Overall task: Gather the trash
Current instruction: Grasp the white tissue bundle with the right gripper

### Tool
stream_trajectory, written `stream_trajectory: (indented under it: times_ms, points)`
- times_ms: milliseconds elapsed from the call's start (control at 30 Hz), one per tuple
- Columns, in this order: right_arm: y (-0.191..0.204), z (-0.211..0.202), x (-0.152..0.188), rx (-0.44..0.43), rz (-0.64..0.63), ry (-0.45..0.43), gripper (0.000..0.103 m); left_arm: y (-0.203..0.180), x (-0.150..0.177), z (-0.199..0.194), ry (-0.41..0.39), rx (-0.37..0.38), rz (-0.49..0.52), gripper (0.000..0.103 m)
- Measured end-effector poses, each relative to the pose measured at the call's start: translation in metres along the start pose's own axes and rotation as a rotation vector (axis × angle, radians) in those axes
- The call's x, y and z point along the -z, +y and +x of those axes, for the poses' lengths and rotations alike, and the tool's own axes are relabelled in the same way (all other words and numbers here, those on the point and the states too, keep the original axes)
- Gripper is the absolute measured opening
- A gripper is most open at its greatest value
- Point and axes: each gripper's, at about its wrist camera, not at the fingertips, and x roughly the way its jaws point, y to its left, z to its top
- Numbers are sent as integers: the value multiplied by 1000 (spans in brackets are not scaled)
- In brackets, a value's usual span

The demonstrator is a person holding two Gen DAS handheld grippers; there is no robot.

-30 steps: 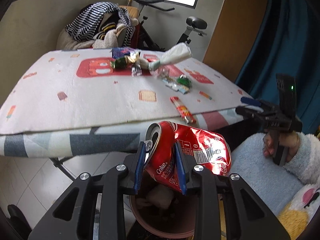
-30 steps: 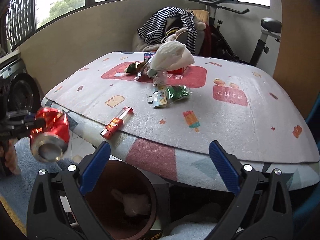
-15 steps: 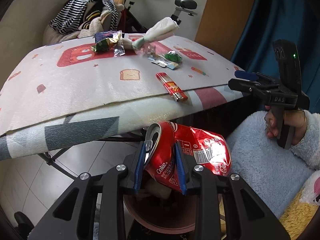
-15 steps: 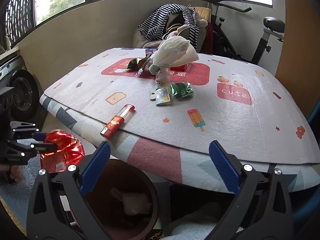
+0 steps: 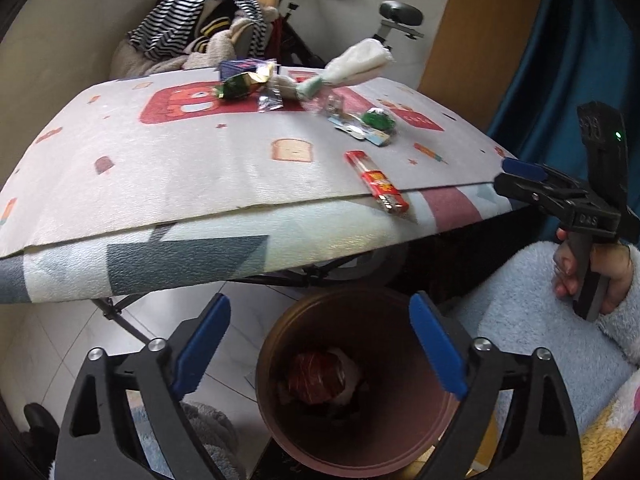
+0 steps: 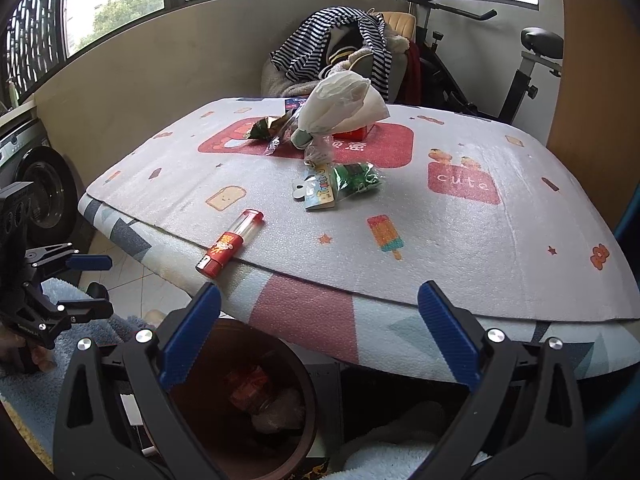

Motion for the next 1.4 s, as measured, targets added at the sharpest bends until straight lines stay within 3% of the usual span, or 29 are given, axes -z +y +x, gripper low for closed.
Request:
stream_trajectory:
  times_ms: [267,567,800,933,1133,1400]
  points:
    - [1,0,1,1,-3,2,97,15,0,-3,-2,-53,-57,93]
    - [0,-1,1,2,3,-4,97,15,-1,-5,5,-90,-46,93]
    - [-15,-5,-4,26,50,-18,97,32,-22,-16,6,-98,-68,93]
    - [-25,-4,-14,47,84,-31,97,43,-45,-23,-34,-107,-76,93]
    - [-34,9,-49,28,116,-65,97,61,-86,-20,-73,-114,-62,93]
    - [-37,62,-118,-87,177,-74,97,77,-128,-7,-106,-113,-35,93]
